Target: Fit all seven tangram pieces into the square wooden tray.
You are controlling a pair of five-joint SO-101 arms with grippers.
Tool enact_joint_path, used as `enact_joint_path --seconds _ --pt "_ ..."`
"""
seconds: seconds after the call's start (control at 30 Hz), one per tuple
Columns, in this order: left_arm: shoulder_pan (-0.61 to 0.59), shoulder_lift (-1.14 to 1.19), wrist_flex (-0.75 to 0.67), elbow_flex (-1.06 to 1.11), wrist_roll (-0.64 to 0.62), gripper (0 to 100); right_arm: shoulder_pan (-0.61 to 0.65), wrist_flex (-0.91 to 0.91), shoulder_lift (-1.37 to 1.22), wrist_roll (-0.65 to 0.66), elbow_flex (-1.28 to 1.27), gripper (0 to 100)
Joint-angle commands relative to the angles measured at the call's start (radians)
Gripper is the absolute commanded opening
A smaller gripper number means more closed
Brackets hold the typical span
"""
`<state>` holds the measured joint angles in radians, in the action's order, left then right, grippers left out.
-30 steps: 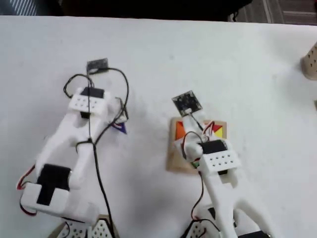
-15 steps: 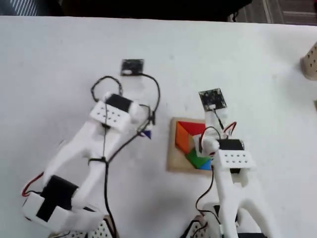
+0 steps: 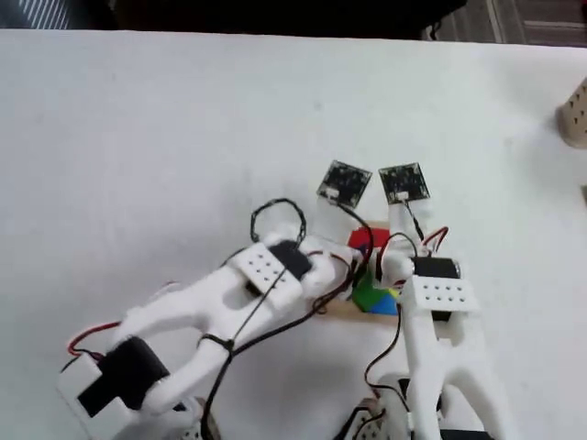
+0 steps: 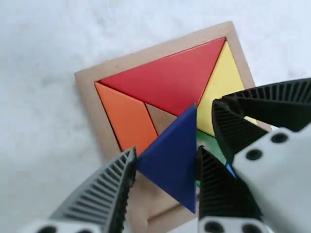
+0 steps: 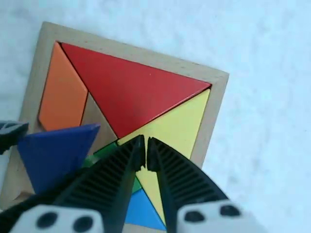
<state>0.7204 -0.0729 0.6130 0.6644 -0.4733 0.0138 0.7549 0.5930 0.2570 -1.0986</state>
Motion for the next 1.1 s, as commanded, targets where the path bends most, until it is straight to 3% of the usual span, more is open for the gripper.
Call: enact_joint_path --seconds 0.0,0.1,0.27,0.37,0.63,0.87,0.97,1.07 --pt "0.030 -0.045 -0.137 0.029 0.017 5 -0.004 -0.024 0.002 0.005 0.048 2.1" --pt "0.027 -0.045 -0.135 0.032 0.015 11 -0.002 -0.024 0.002 0.005 0.048 2.1" --pt "0.025 -0.050 -0.120 0.048 0.012 31 -0.002 -0.024 0.002 0.005 0.046 2.1" --pt "0.024 -0.054 -0.092 0.054 0.017 36 -0.002 -0.024 0.002 0.005 0.044 2.1" --pt "-0.088 -0.077 -0.046 0.046 0.018 36 -0.001 -0.019 0.002 0.005 0.044 2.1" --pt "-0.372 -0.329 0.041 0.064 0.017 35 0.054 0.022 0.019 0.011 0.051 1.8" --pt "-0.498 -0.331 -0.051 0.097 0.015 28 0.058 0.039 0.071 0.002 0.060 1.8" --pt "-0.573 -0.263 -0.149 0.104 0.017 13 0.093 0.041 0.160 -0.028 0.017 1.8"
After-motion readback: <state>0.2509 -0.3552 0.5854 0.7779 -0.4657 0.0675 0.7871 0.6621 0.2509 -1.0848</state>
